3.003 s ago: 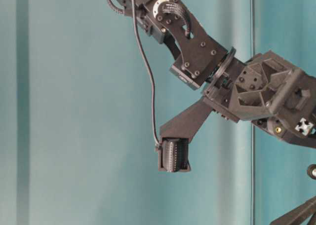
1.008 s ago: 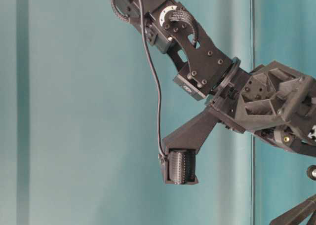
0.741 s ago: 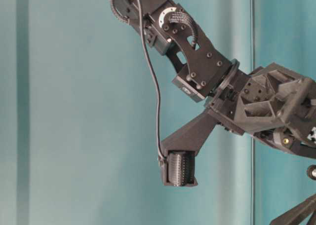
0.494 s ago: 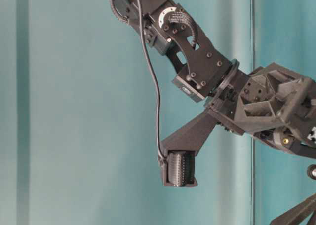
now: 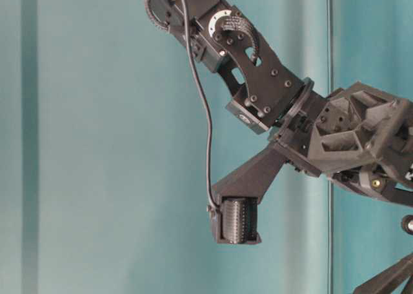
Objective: Insert the USB cable into the female connector supported by the left arm.
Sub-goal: 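Push the USB plug leftward into the female connector with the right gripper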
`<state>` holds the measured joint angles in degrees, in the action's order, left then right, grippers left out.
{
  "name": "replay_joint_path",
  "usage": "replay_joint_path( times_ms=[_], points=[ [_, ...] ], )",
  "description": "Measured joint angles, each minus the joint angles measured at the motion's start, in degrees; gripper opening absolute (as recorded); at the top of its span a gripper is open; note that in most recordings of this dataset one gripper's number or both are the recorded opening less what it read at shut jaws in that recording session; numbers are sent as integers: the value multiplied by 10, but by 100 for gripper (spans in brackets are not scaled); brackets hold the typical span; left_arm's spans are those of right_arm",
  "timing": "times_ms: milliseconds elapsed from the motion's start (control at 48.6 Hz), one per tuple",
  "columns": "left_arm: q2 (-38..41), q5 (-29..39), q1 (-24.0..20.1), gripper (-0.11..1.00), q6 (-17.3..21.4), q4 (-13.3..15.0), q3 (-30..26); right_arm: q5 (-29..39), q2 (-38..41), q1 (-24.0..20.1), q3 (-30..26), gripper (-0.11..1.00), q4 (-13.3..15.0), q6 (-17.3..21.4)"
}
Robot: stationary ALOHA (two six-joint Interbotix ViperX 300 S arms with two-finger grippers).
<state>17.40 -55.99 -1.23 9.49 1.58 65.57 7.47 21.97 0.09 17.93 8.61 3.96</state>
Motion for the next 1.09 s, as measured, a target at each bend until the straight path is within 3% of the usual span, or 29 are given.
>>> replay_joint_path(
  times_ms=[638,1090],
  points=[
    [1,1,1,83,0,-1,-4,1,5,4,-11,21,0,-25],
    [-3,23,1,83,0,-1,-9,2,18,2,-29,21,0,-23]
  ],
)
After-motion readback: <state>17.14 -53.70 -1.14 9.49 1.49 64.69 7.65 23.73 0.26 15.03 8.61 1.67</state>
